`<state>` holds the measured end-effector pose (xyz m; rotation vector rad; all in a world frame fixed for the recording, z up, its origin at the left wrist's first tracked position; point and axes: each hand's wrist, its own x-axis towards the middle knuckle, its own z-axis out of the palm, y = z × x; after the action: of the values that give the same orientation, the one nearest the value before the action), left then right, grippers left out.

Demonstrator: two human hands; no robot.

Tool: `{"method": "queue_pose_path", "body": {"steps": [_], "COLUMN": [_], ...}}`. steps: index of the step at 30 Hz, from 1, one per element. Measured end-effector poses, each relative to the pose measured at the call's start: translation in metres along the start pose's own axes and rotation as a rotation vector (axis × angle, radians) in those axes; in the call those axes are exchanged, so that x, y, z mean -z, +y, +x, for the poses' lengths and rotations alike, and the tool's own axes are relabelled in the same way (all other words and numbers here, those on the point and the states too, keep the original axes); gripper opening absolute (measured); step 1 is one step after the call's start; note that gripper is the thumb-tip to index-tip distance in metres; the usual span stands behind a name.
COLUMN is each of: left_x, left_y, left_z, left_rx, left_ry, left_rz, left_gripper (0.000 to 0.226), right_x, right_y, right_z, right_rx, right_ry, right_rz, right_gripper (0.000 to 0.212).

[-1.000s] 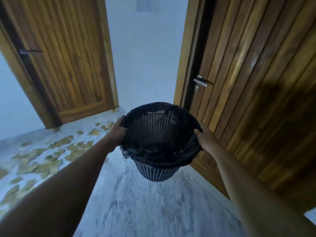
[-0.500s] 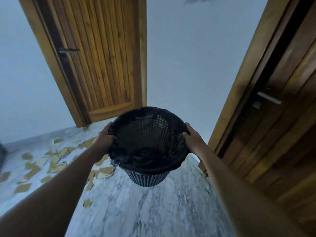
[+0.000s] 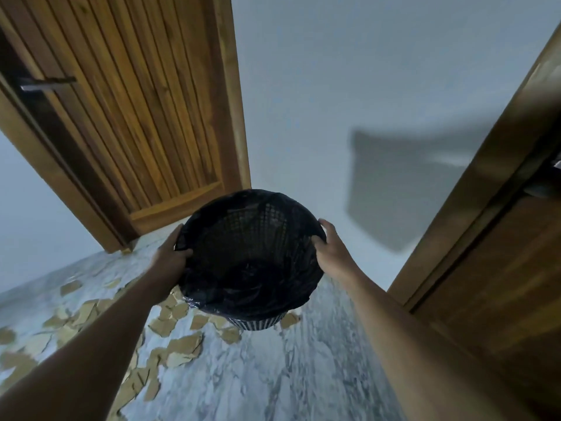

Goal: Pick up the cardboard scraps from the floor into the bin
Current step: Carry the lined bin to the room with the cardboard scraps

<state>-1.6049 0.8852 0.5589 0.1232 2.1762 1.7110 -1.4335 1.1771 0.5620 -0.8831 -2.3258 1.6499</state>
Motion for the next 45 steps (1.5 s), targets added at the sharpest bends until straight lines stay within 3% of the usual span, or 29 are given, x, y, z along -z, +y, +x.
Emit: {"method": "queue_pose_path", "body": {"steps": [3,8,12,15,20,23,30,34,39,45], "left_x": [-0.016,-0.065,-0.118,-0.162,-0.246,-0.292,-0.386,-0.418,-0.441,-0.461], "left_y": [-0.009,-0.023,-0.053,-0.097,-0.202,-0.288,-0.414,-0.468,-0.500,-0.501], "left_z": [0.076,0.181,0.262,0.320,0.397,0.444,0.458,0.478,0.492,0.496], "left_rx": [0.034,0.056,0.060,0.029,0.040,0.054,0.013,-0.032,-0.083,-0.135], "left_ry": [-0.045,-0.149,-0.263,-0.332,-0.463,-0.502,-0.564,-0.598,-0.665,-0.650], "left_rz": [0.013,0.047,0.087,0.093,0.046,0.049,0.113,0.130,0.148,0.129], "left_gripper": [0.071,0.069,0.066,0.071,0.075,0.078,0.059,0.065,0.082,0.056], "right_x": [-0.009,-0.019,-0.039,-0.051,-0.067,-0.081,-0.102,-0.104,-0.106,-0.095], "right_y": [0.014,0.050,0.102,0.153,0.272,0.354,0.521,0.585,0.631,0.638], "right_z": [0.055,0.132,0.185,0.223,0.282,0.310,0.358,0.376,0.384,0.387], "right_rx": [-0.025,-0.093,-0.203,-0.292,-0.266,-0.273,-0.401,-0.359,-0.313,-0.316], "right_ry": [0.064,0.124,0.292,0.424,0.527,0.575,0.727,0.740,0.696,0.663], "right_rz": [-0.009,-0.017,0.067,0.103,0.069,0.043,0.053,0.060,0.050,0.003], "right_gripper": [0.041,0.059,0.054,0.037,0.026,0.038,0.045,0.046,0.051,0.056]}}
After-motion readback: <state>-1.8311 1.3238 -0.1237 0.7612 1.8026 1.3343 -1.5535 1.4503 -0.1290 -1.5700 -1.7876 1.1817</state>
